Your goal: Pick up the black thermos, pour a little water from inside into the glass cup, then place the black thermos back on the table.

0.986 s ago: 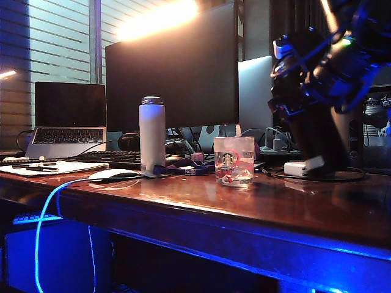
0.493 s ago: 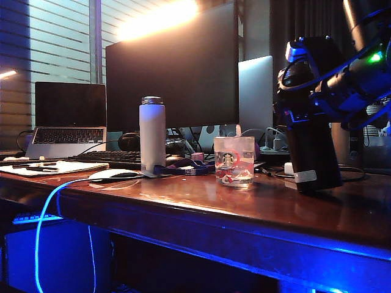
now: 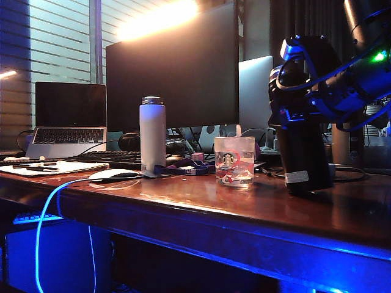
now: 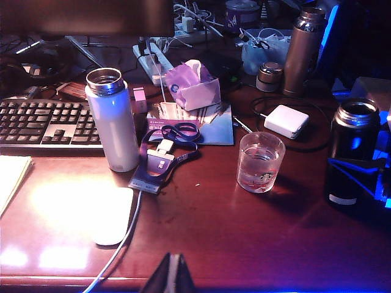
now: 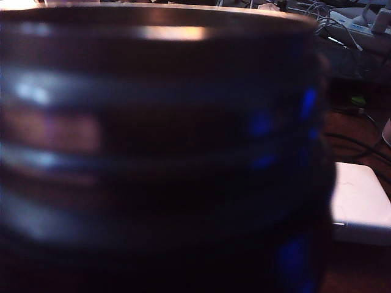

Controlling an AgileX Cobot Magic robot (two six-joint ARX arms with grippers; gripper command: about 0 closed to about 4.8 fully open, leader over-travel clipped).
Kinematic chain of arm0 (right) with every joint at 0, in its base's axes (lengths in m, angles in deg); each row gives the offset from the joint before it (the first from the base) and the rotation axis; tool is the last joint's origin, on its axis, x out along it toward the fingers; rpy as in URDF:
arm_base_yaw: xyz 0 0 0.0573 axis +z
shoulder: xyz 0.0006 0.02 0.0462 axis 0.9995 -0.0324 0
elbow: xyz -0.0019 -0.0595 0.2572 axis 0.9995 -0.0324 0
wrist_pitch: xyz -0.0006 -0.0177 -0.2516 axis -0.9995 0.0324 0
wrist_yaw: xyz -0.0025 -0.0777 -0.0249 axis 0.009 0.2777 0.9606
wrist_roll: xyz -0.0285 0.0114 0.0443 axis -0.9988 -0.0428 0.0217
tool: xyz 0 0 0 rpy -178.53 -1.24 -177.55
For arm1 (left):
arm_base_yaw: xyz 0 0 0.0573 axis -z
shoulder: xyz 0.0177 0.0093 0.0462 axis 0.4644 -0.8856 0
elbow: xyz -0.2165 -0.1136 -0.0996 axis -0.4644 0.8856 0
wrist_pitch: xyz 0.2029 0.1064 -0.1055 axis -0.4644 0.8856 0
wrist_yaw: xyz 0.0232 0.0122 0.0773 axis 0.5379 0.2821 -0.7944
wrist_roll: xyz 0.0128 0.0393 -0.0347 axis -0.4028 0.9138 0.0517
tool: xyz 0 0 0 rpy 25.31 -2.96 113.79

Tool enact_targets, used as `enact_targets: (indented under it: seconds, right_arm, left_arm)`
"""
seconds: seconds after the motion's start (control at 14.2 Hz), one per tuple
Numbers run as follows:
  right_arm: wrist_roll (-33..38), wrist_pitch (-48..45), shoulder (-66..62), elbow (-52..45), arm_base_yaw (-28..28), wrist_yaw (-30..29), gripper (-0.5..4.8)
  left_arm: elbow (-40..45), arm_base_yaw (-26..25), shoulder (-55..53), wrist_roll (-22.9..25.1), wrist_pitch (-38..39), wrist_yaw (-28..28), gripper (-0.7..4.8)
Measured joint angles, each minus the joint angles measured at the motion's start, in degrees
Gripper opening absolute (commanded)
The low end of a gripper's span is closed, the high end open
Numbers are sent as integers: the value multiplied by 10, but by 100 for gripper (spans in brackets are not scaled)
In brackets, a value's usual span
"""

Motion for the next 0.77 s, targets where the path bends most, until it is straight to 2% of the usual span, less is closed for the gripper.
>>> enact_targets:
  seconds: [0.07, 0.14, 0.21, 0.77]
  right_arm:
    - [0, 0, 0, 0, 0, 0, 383]
    - [1, 0, 0, 0, 0, -1, 409]
    - [0, -4, 1, 0, 0, -2, 471]
    - [0, 0, 47, -7, 0, -2, 479]
  left_arm:
    - [0, 0, 0, 0, 0, 0, -2]
    - [0, 0, 0, 0, 0, 0, -2]
    - [0, 0, 0, 0, 0, 0, -2]
    - [0, 0, 0, 0, 0, 0, -2]
